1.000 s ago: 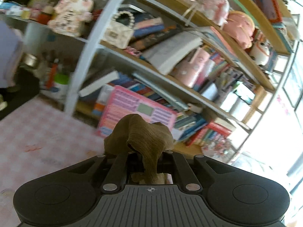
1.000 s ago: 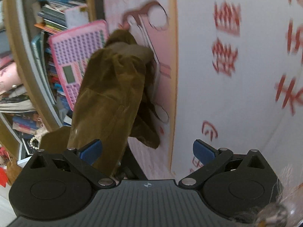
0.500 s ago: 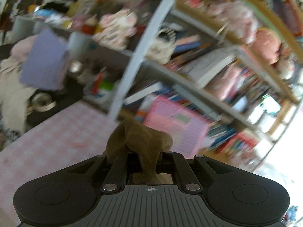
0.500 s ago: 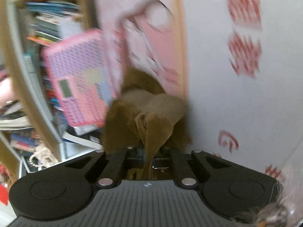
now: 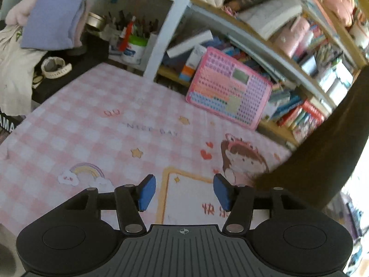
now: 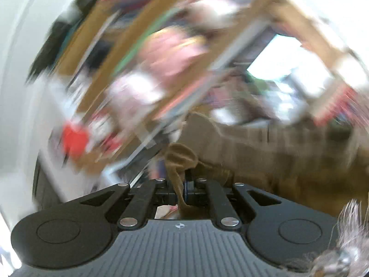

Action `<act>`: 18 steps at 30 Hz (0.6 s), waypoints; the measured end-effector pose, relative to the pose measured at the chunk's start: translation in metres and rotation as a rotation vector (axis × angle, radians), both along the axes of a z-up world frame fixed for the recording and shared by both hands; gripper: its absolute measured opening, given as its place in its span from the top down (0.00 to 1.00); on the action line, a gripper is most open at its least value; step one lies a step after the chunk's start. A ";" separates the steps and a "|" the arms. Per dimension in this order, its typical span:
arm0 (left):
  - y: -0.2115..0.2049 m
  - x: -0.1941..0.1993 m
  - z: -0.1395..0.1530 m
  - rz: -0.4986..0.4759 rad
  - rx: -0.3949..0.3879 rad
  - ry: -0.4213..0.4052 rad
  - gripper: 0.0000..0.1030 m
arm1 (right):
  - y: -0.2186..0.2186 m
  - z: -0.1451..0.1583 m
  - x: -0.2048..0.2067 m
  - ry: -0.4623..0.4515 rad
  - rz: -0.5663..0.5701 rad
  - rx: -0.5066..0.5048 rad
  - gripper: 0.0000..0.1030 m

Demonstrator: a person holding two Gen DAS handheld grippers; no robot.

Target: Fold clothes

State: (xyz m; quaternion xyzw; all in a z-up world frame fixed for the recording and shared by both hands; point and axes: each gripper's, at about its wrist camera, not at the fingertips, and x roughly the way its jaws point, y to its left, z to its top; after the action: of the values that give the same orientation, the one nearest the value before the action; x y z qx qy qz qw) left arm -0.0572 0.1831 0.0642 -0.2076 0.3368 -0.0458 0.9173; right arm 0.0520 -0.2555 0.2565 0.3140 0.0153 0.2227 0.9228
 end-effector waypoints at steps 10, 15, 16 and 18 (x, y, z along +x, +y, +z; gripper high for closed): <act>0.037 -0.014 -0.012 0.030 -0.051 0.009 0.42 | 0.217 -0.205 0.025 0.685 0.439 -0.502 0.95; 0.052 -0.021 -0.016 0.046 -0.016 0.034 0.42 | 0.275 -0.292 -0.007 0.900 0.521 -0.504 0.95; 0.056 -0.022 -0.017 0.052 -0.014 0.037 0.42 | 0.282 -0.291 -0.011 0.889 0.523 -0.512 0.95; 0.062 -0.022 -0.019 0.064 -0.015 0.044 0.42 | 0.295 -0.292 -0.014 0.877 0.550 -0.535 0.95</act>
State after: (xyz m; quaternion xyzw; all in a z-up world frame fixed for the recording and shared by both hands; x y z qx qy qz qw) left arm -0.0791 0.2456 0.0455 -0.2261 0.3498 -0.0146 0.9090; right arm 0.0384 0.0395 -0.0352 0.1172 0.5326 0.2916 0.7859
